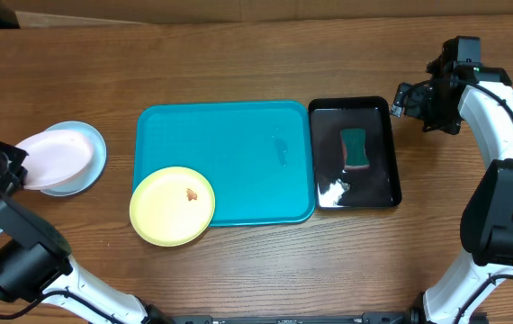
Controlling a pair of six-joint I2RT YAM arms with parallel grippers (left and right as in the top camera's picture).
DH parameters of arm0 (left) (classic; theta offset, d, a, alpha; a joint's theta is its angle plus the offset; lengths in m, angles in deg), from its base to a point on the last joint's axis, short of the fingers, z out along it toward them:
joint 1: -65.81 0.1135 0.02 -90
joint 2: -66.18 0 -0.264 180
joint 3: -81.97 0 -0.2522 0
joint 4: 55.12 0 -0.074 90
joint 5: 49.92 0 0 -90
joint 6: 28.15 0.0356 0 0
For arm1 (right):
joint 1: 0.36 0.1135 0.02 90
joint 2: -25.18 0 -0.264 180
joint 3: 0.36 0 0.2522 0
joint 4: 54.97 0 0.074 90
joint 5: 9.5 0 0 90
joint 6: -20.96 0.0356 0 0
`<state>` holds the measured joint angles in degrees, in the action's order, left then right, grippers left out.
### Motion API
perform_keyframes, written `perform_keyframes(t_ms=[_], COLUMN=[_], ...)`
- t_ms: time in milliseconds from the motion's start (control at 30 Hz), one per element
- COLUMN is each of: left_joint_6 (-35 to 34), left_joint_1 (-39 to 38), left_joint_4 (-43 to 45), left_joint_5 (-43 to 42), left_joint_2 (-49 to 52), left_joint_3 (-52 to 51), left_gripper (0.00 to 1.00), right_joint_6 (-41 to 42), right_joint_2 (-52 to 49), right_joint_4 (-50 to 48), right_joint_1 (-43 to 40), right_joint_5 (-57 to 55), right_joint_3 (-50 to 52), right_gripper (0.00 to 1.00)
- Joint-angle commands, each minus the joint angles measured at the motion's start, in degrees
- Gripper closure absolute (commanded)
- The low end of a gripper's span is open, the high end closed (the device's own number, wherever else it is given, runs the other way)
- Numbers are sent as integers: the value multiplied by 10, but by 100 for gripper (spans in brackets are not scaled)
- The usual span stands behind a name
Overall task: Clean dirty plates on tray and stack at the side
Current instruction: 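Place the white plate onto the light-blue plate left of the tray, then move the left gripper to the yellow plate rim and grip it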
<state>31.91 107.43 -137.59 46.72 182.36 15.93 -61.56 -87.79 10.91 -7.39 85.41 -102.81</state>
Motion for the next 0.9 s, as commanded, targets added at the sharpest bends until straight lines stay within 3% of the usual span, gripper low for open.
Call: perform_keyframes(t_ms=[0, 33, 67, 133, 200, 300, 467, 700, 867], left_joint_6=[-5, -5, -3, 12, 58, 79, 82, 104, 107], left_joint_1=[-5, -5, -5, -5, -5, -10, -40, -126, -213], left_joint_4=[17, 21, 23, 28, 28, 16, -40, -125, -204], left_joint_5=[-5, -7, -9, -28, -111, -185, -220, -201, -127], left_joint_2=[3, 3, 3, 3, 3, 3, -4, -96, -187], left_joint_3=[-20, -21, -22, -22, -22, -15, 26, 44, 37], left_gripper=[94, 91, 81, 46, 26, 23, 24, 27, 30], right_joint_6=[2, 2, 2, 2, 2, 2, 2, 2, 2], right_joint_2=[15, 15, 15, 15, 15, 15, 15, 15, 15], right_joint_4=[-2, -2, -2, -2, -2, -2, -2, -2, -2], right_joint_1=[2, 2, 2, 2, 2, 2, 2, 2, 2], right_joint_5=[-3, -4, -4, -4, -4, -4, -3, -4, -3], right_joint_3=[-6, -6, -6, -6, -6, -6, -6, -6, -6], right_gripper=[0, 0, 0, 0, 0, 0, 0, 0, 0])
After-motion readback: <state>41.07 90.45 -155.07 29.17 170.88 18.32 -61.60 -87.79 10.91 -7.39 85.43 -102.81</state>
